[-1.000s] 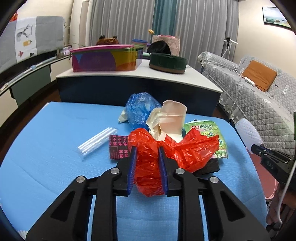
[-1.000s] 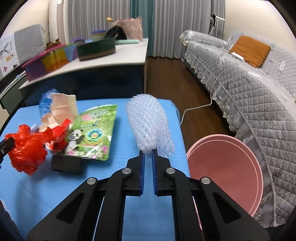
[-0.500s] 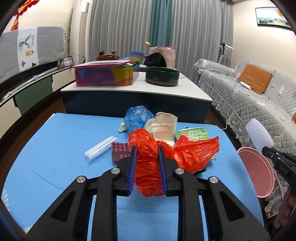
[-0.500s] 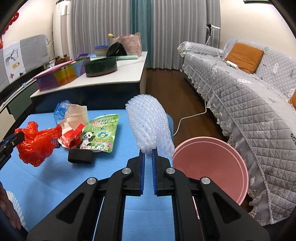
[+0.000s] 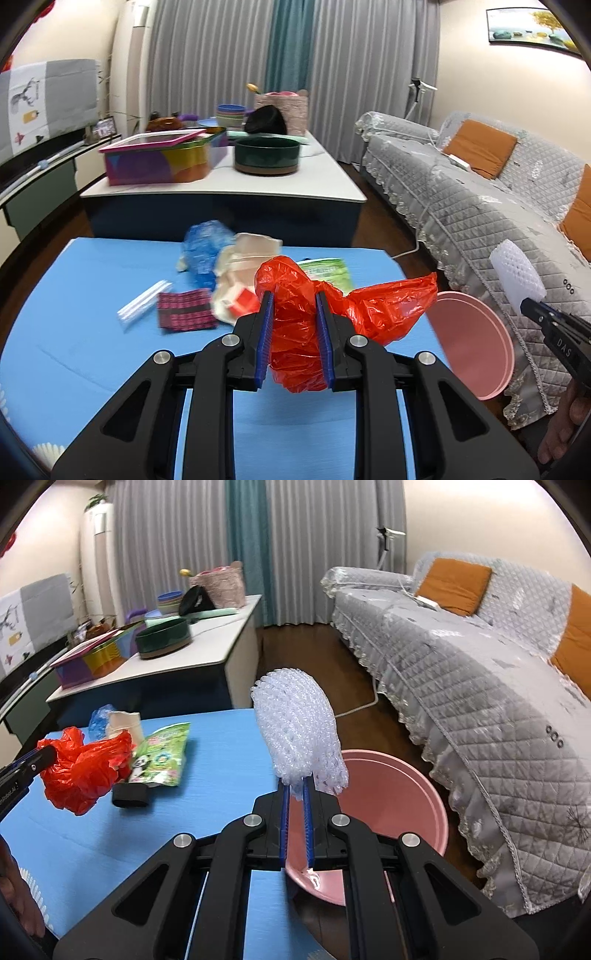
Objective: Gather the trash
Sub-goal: 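Carry both items over the pink bin and open both tools to drop them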
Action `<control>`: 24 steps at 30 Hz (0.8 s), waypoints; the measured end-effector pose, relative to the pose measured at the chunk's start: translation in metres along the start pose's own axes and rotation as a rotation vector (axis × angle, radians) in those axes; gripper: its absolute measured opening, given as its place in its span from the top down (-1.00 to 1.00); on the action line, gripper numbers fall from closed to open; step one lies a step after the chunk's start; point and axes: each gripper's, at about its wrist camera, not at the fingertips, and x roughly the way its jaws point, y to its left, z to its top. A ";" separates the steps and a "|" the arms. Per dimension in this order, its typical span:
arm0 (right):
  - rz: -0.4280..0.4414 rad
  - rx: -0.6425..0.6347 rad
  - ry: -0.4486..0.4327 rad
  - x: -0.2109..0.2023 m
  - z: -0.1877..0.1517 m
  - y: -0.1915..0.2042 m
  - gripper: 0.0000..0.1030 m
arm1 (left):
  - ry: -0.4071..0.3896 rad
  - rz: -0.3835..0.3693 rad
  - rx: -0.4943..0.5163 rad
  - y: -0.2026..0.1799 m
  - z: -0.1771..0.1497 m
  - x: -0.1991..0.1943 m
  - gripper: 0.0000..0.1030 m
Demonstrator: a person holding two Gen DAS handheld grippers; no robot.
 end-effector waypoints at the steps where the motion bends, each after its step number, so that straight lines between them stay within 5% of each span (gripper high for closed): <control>1: -0.004 0.009 0.000 -0.001 -0.001 -0.005 0.86 | 0.005 -0.007 0.000 -0.005 0.001 0.002 0.57; 24: -0.089 0.237 0.033 0.014 0.007 -0.123 0.85 | 0.062 -0.166 0.069 -0.136 0.033 0.056 0.57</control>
